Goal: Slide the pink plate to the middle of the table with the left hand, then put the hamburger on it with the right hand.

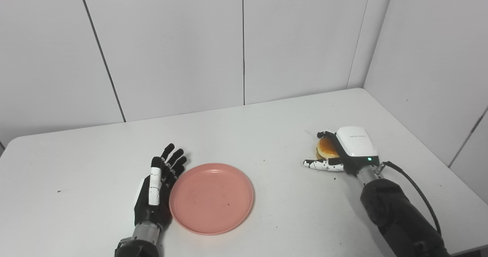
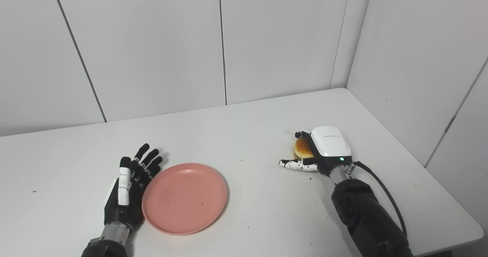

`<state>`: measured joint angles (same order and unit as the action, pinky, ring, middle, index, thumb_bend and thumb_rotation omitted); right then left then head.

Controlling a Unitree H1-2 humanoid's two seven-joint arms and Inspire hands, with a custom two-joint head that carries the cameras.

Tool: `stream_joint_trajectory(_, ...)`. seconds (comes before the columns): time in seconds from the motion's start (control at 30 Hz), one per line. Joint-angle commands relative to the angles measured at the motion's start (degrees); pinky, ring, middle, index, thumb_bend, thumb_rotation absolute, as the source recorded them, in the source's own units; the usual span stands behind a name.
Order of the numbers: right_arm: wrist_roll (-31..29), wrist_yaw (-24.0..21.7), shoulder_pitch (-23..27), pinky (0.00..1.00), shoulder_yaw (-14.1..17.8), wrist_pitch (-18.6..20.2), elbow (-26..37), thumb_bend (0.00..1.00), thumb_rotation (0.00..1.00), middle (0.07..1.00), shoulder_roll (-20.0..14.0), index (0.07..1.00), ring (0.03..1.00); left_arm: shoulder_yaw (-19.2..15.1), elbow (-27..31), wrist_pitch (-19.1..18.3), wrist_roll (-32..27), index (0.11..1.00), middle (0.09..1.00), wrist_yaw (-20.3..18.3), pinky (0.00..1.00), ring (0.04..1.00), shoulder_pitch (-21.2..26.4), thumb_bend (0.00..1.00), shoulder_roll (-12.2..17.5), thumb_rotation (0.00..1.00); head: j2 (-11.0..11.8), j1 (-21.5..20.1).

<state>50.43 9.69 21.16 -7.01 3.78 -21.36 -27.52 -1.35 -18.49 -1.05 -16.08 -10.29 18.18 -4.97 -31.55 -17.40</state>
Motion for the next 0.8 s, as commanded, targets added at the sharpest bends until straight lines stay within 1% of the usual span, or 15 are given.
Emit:
stream_joint_trajectory(0.0, -1.1, 0.3, 2.7, 0.54, 0.2, 1.5, 0.8, 0.8, 0.76, 0.681, -0.3, 0.681, 0.625, 0.3, -1.4, -2.5, 0.6, 0.894, 0.903, 0.2, 0.96, 0.904, -1.5, 0.9, 0.2, 0.85, 0.0, 0.1)
stream_joint_trajectory(0.07, -2.0, 0.2, 2.7, 0.45, 0.2, 1.8, 0.8, 0.76, 0.7, 0.642, -0.1, 0.671, 0.553, 0.3, -1.3, -2.6, 0.6, 0.895, 0.901, 0.3, 0.95, 0.904, -1.4, 0.9, 0.2, 0.85, 0.0, 0.1)
stream_joint_trajectory(0.17, -3.1, 0.4, 2.8, 0.41, 0.0, 1.2, 0.4, 0.72, 0.67, 0.607, 0.1, 0.644, 0.505, 0.4, -1.1, -2.8, 0.6, 0.891, 0.895, 0.3, 0.95, 0.905, -1.4, 0.9, 0.2, 0.85, 0.0, 0.0)
stream_joint_trajectory(0.2, -3.3, 0.7, 2.8, 0.38, -0.1, 1.0, 0.2, 0.71, 0.65, 0.571, 0.1, 0.6, 0.47, 0.4, -1.0, -2.9, 0.5, 0.893, 0.896, 0.3, 0.96, 0.906, -1.4, 0.9, 0.2, 0.85, 0.0, 0.0)
stream_joint_trajectory(0.37, -4.1, 3.5, 3.0, 0.31, -0.3, -0.3, -1.6, 0.68, 0.58, 0.473, 0.0, 0.501, 0.374, 0.7, -0.9, -3.0, 0.6, 0.906, 0.9, 0.1, 0.96, 0.908, -1.5, 0.89, 0.2, 0.86, 0.0, 0.2)
stream_joint_trajectory(0.4, -4.3, 4.4, 3.0, 0.29, -0.4, -0.8, -2.1, 0.67, 0.55, 0.453, -0.1, 0.476, 0.355, 0.7, -1.0, -2.9, 0.7, 0.907, 0.901, 0.1, 0.97, 0.908, -1.5, 0.89, 0.2, 0.86, 0.0, 0.3)
stream_joint_trajectory(0.47, -4.6, 6.4, 3.2, 0.26, -0.6, -1.9, -3.4, 0.66, 0.46, 0.404, -0.2, 0.415, 0.316, 0.8, -1.1, -2.7, 0.5, 0.908, 0.89, 0.1, 0.97, 0.903, -1.4, 0.89, 0.1, 0.86, 0.0, 0.4)
stream_joint_trajectory(0.63, -5.0, 10.8, 3.6, 0.22, -1.6, -4.6, -5.5, 0.64, 0.39, 0.356, -0.9, 0.374, 0.279, 0.7, -1.0, -3.0, 0.4, 0.9, 0.876, 0.1, 0.97, 0.9, -1.3, 0.89, 0.0, 0.85, 0.0, 0.4)
stream_joint_trajectory(0.7, -5.0, 12.2, 3.8, 0.21, -1.9, -5.5, -6.1, 0.63, 0.3, 0.343, -1.0, 0.37, 0.264, 0.7, -1.0, -3.0, 0.4, 0.901, 0.873, 0.1, 0.96, 0.898, -1.2, 0.89, 0.0, 0.85, 0.0, 0.4)
stream_joint_trajectory(0.73, -5.0, 13.3, 4.0, 0.21, -2.1, -6.2, -6.6, 0.59, 0.24, 0.34, -1.1, 0.407, 0.262, 0.7, -1.1, -3.0, 0.4, 0.901, 0.871, 0.1, 0.97, 0.897, -1.2, 0.89, 0.0, 0.85, 0.0, 0.5)
stream_joint_trajectory(0.77, -5.0, 14.1, 4.2, 0.21, -2.3, -6.7, -7.0, 0.57, 0.22, 0.339, -1.2, 0.42, 0.262, 0.7, -1.1, -2.9, 0.3, 0.901, 0.87, 0.1, 0.97, 0.896, -1.1, 0.89, 0.0, 0.85, 0.0, 0.5)
